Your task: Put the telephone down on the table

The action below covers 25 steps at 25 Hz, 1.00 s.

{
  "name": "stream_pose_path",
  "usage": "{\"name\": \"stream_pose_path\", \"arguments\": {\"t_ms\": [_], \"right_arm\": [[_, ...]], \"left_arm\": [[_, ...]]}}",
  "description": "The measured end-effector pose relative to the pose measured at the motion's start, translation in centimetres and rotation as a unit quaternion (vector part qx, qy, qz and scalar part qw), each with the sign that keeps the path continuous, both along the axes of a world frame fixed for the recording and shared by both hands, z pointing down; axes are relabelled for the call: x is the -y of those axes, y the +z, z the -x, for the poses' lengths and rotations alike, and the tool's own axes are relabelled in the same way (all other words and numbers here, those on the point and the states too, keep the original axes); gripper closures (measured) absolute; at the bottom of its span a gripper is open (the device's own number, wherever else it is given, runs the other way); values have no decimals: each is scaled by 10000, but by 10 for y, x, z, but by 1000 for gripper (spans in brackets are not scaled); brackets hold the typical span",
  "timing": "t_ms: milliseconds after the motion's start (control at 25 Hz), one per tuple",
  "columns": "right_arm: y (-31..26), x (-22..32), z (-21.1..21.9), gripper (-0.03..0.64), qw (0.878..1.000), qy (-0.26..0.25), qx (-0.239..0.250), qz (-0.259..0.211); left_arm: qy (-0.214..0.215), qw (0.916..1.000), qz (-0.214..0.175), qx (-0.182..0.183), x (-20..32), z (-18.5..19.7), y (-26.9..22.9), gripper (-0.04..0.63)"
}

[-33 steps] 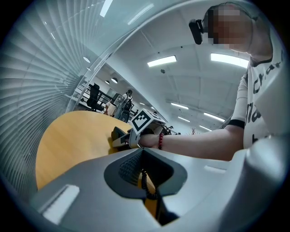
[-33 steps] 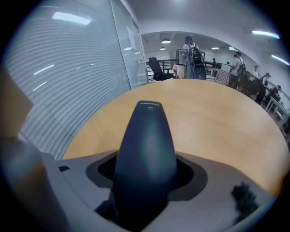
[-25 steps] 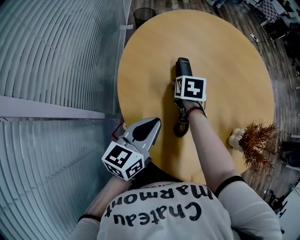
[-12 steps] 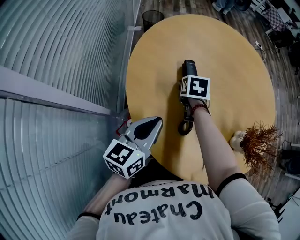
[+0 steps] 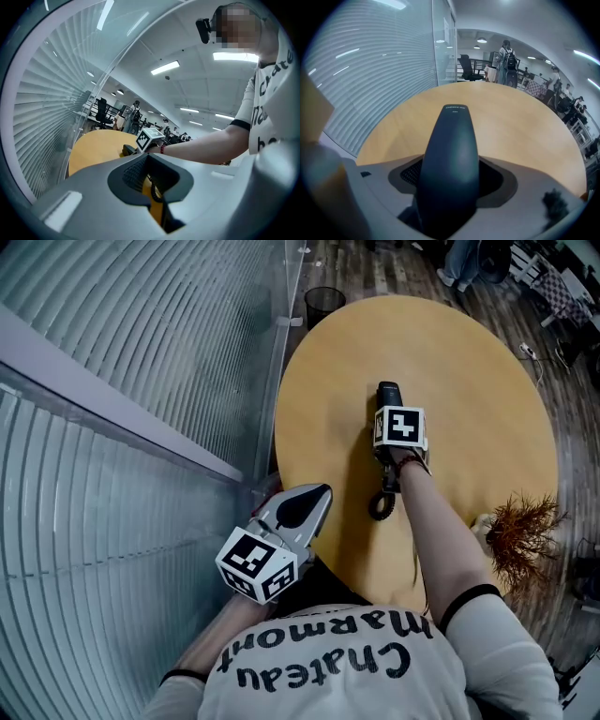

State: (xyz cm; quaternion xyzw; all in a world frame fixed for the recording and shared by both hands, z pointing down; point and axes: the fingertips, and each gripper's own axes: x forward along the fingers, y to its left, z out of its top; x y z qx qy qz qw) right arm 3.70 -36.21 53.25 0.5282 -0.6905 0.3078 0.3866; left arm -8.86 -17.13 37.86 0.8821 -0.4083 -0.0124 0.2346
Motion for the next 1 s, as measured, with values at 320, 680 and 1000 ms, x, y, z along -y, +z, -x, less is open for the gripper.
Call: {"name": "stream_pose_path", "arguments": {"t_ms": [320,680,1000], "right_arm": [[-67,10,7,307,9922,362,750,-932],[-176,-71,-13,595,9637,-369,1165,-2374],[-248,-130,-24,601,9389,-593,1220,-3163]], "left_arm": [[-4,9998,-187,24,7,17,-4,591],[978,9927,-685,-152,-8,-49,-37,591],[1098,9887,-915,-446,-2,-69,-75,591]]}}
